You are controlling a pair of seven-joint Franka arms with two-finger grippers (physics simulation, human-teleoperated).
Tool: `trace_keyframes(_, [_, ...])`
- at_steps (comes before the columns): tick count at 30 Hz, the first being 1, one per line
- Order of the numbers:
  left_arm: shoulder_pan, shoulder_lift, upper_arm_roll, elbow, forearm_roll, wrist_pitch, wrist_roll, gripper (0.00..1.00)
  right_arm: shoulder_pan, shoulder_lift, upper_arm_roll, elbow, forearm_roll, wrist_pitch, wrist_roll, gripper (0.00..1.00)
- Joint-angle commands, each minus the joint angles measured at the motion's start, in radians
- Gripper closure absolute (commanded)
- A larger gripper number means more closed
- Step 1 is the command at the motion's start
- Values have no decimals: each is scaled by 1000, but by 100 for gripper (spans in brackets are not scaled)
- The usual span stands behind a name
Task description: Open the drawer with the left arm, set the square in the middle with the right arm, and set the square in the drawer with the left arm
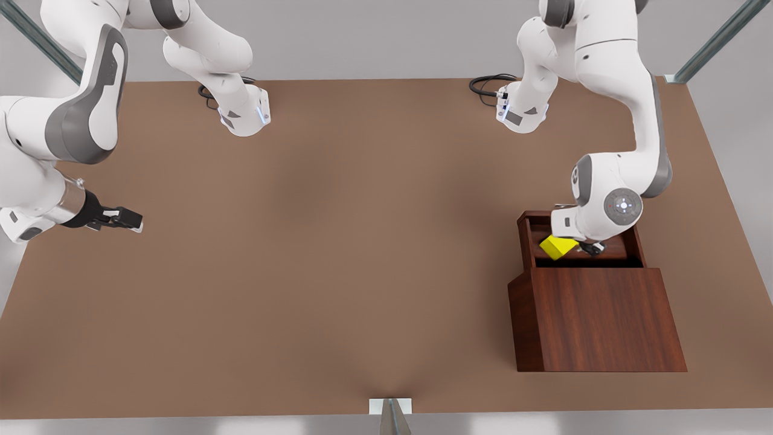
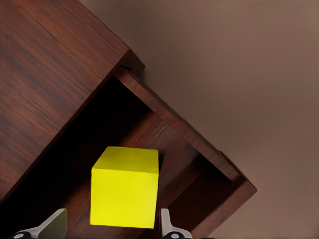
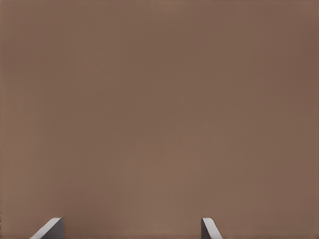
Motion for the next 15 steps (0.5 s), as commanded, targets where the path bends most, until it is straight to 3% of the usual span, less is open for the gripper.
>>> trace_keyframes(1, [0, -8, 0, 1, -5, -1, -32, 0, 0, 0, 0, 1, 0, 0, 0, 0])
trace_keyframes(4, [59, -19, -64, 167, -5, -126, -411, 0, 0, 0, 0, 1, 2, 0, 0, 0])
trace_keyframes(6, [431, -37, -460, 381, 76, -287, -663, 0, 0, 0, 0, 1, 2, 0, 2, 0])
trace_keyframes(8, [555, -68, -603, 428, 114, -306, -740, 0, -2, 0, 0, 1, 3, 0, 0, 0])
trace_keyframes(12, [695, -101, -798, 472, 212, -306, -832, 0, 0, 0, 0, 1, 3, 0, 0, 0])
trace_keyframes(15, [744, -103, -850, 471, 214, -298, -838, 0, 0, 0, 0, 1, 2, 0, 0, 0])
